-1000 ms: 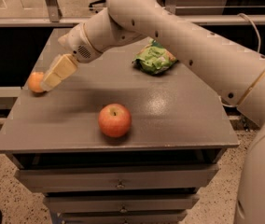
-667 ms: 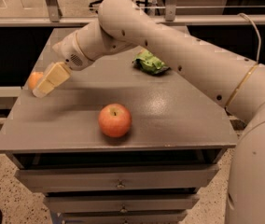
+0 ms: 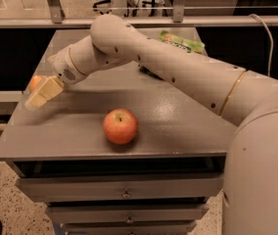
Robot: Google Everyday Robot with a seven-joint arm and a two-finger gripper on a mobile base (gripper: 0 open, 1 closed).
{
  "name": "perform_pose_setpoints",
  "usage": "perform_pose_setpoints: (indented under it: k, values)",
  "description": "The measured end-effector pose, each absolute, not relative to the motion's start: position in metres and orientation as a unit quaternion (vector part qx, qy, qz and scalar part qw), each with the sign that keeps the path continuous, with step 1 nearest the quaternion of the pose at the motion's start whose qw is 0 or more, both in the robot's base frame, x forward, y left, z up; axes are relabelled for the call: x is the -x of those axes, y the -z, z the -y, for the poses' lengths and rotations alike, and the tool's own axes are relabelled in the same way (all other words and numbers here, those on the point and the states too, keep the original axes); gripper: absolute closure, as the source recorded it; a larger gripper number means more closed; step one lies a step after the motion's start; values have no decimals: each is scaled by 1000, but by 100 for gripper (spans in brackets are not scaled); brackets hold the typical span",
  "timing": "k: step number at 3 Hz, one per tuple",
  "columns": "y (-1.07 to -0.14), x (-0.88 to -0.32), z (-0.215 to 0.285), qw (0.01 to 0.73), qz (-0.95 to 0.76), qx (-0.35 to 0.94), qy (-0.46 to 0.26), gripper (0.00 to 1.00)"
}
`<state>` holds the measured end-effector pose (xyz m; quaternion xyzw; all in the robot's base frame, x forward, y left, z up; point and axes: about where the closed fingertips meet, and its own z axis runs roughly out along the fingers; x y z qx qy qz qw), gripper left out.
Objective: Move orange near apple
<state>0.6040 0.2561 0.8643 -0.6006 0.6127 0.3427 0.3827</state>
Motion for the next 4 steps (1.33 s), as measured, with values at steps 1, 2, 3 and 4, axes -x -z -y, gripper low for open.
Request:
perform_pose_setpoints:
  k: [1,2,3,4]
  values:
    - [-856,-607,-265,384,-615,599,-340,11]
    - [-850,-610,-264,387,-620,596,-332,36]
    - [-847,-612,-261,389,-623,595,-328,60]
    - [-850,-614,-249,392,-628,592,-319,84]
